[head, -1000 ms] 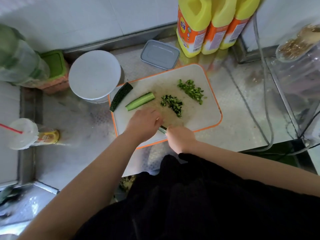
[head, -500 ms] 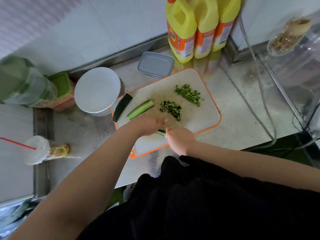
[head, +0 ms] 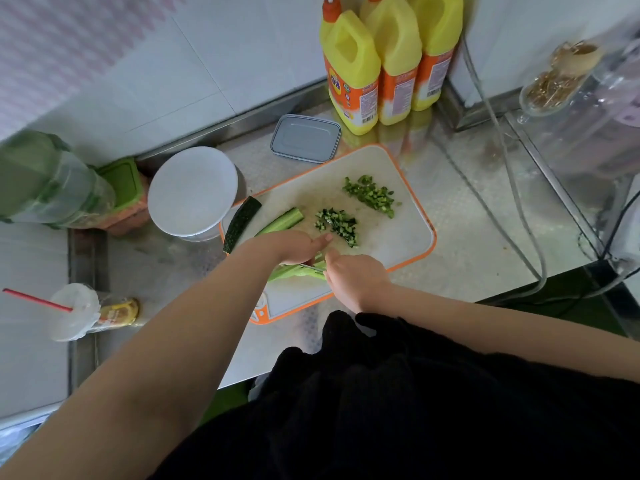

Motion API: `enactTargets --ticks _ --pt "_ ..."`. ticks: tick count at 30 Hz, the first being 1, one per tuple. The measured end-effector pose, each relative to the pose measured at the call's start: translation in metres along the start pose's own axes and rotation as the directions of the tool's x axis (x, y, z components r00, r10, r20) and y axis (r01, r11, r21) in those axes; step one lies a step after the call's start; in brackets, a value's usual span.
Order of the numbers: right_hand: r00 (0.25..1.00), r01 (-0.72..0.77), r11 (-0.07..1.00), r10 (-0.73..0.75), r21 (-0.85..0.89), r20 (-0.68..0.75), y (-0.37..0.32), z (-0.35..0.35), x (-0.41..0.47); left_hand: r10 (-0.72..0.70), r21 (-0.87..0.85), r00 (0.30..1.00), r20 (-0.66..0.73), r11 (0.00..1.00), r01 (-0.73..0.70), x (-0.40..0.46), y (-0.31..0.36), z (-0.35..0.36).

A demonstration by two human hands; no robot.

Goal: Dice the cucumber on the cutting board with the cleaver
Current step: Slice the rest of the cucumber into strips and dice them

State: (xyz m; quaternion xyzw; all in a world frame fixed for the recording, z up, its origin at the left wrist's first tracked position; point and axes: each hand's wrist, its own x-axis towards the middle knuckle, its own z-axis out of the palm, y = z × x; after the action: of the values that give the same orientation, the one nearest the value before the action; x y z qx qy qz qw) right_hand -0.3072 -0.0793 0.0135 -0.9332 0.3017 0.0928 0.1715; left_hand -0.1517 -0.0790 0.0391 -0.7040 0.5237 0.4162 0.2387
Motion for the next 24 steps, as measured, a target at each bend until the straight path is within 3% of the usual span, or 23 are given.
enactTargets --ticks 3,5,6,8,10,11,13,15,18,24 --pt "1.000 -0.021 0.999 0.021 0.030 -0.001 0.003 -0.002 -0.002 0.035 -0.087 0.991 -0.132 0.995 -0.047 -0.001 -0.008 -0.005" --pt "0.999 -0.034 0.995 0.034 0.090 0.007 0.005 -0.005 -0.003 0.070 -0.126 0.910 -0.409 0.983 -0.132 -0.005 -0.017 -0.007" --pt "0.999 -0.046 0.990 0.045 0.130 0.015 0.007 -0.007 -0.003 0.076 -0.149 0.814 -0.576 0.969 -0.196 -0.009 -0.021 -0.005" --pt "0.995 -0.103 0.968 0.097 0.229 0.039 0.012 -0.009 -0.002 0.040 -0.161 0.532 -0.846 0.931 -0.327 -0.020 -0.027 0.007" --pt "0.985 -0.172 0.927 0.154 0.333 0.081 0.017 -0.008 0.000 0.050 -0.053 0.248 -0.967 0.918 -0.393 -0.027 -0.033 0.026" --pt "0.980 -0.197 0.904 0.170 0.380 0.104 0.019 -0.007 0.002 0.085 0.016 0.163 -0.983 0.923 -0.385 -0.026 -0.035 0.038" --pt "0.968 -0.247 0.844 0.195 0.476 0.157 0.023 -0.006 0.004 0.198 0.160 0.091 -0.976 0.935 -0.315 -0.023 -0.037 0.064" --pt "0.955 -0.294 0.766 0.212 0.571 0.208 0.026 -0.006 0.007 0.285 0.252 0.118 -0.951 0.939 -0.235 -0.019 -0.038 0.086" --pt "0.948 -0.315 0.684 0.199 0.658 0.247 0.026 -0.008 0.011 0.333 0.290 0.259 -0.907 0.938 -0.191 -0.012 -0.038 0.110" --pt "0.955 -0.281 0.770 0.165 0.573 0.245 0.024 -0.015 0.025 0.236 0.181 0.450 -0.861 0.970 -0.161 0.000 -0.043 0.120"
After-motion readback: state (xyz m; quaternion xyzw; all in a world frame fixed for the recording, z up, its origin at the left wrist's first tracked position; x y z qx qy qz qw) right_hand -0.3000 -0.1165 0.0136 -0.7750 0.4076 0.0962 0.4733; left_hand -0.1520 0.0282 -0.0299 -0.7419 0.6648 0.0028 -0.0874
